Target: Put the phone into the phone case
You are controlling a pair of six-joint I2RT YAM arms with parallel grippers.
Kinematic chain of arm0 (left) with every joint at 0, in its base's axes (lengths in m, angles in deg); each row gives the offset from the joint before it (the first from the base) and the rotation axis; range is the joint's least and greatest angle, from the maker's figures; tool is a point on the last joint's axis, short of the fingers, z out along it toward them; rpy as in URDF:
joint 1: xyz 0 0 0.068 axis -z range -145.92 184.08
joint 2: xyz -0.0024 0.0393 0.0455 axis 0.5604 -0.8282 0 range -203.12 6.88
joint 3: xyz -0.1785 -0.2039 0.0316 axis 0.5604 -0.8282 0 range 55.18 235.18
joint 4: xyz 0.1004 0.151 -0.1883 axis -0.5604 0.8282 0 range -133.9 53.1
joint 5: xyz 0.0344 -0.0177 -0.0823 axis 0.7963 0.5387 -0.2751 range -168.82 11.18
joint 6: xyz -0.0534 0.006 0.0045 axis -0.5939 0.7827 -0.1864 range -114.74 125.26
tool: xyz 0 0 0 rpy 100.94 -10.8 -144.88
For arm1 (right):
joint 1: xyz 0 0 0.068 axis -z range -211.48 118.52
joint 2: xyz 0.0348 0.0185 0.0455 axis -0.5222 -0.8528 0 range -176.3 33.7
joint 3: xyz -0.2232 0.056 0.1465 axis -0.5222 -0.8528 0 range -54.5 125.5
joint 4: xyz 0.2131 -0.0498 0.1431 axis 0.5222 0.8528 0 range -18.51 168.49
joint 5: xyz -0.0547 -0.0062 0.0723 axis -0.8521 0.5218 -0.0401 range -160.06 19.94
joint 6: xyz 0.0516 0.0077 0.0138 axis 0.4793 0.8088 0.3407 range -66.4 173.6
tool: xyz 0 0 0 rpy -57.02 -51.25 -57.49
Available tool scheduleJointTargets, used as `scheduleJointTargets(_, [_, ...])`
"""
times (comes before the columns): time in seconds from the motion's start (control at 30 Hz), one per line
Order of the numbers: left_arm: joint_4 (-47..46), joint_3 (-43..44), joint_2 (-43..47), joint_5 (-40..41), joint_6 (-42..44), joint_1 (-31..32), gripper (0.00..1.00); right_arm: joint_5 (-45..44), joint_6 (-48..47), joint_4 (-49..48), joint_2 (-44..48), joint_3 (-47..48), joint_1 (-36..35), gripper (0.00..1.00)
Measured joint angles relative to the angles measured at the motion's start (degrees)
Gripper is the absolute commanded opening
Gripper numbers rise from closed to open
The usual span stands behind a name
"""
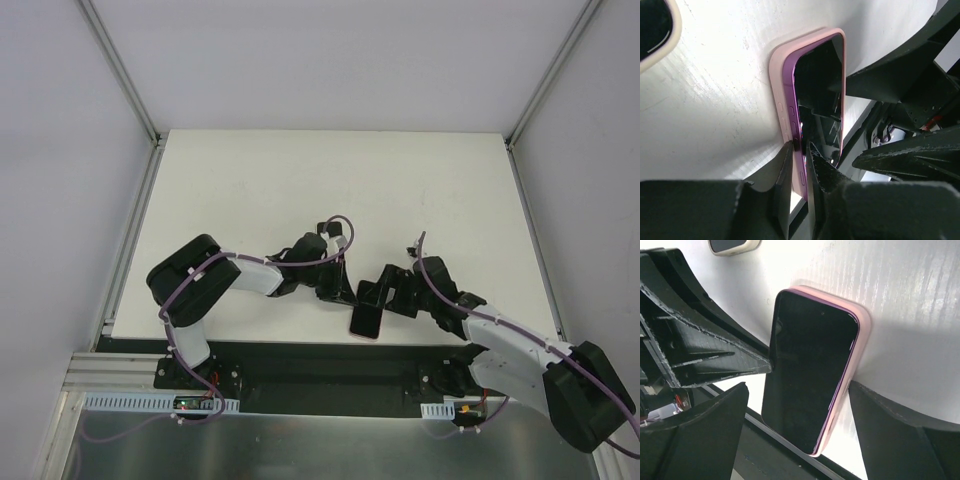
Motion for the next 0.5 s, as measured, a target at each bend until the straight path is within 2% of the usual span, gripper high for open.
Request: scheduleJointTargets(0.5, [-5.22,-3.54,0.00,-1.62,-4.72,-0.87,0.15,8.79,4.50,-8.35,-4.50,0.42,6.27,0.82])
